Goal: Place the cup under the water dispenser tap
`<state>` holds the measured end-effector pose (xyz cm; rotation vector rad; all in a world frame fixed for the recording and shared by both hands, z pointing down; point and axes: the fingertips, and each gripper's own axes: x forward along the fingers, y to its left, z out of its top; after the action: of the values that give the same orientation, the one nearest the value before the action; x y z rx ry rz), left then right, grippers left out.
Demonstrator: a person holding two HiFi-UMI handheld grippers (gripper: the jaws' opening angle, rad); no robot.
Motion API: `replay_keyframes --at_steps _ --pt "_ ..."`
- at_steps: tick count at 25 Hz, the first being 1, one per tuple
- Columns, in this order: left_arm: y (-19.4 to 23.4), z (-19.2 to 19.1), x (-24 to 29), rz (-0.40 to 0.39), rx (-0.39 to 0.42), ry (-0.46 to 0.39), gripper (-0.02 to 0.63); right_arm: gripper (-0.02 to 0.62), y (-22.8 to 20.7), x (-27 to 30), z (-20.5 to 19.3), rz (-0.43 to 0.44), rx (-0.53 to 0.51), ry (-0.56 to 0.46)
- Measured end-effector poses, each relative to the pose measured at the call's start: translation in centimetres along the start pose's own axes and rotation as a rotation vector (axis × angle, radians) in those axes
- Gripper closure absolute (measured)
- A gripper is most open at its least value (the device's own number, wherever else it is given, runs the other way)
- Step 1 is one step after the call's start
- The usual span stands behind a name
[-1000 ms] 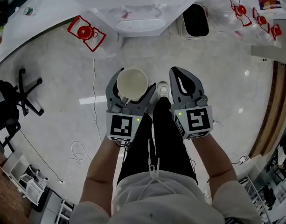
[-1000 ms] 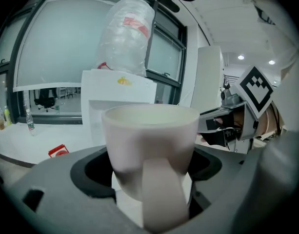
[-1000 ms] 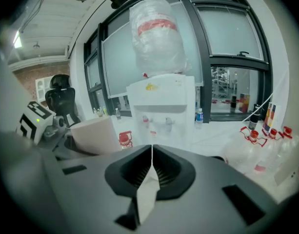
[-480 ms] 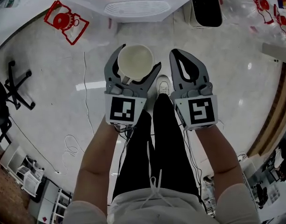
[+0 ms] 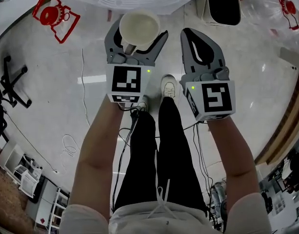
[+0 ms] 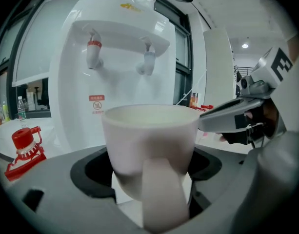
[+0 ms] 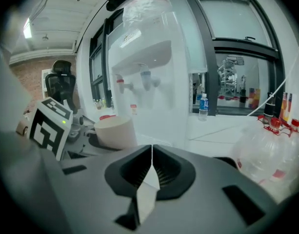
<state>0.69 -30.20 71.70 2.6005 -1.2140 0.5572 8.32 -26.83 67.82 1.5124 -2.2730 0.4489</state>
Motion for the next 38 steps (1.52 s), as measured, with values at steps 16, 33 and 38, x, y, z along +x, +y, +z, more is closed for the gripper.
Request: replay_keyframes --at_steps 16,33,38 --pt "3.4 0.6 7.1 0.071 0.039 -0.045 0.163 0.566 -3.0 2.5 -1.2 0.011 -0.004 0.041" --pt "2.8 1.4 8.2 0.044 0.064 -0.121 0.163 0.566 -4.1 1.9 -2.3 -0.035 0.056 0.081" --pt "2.8 0.9 8.2 0.042 0.034 -0.101 0.16 0.566 -4.2 1.6 -2.7 -0.045 0.075 0.086"
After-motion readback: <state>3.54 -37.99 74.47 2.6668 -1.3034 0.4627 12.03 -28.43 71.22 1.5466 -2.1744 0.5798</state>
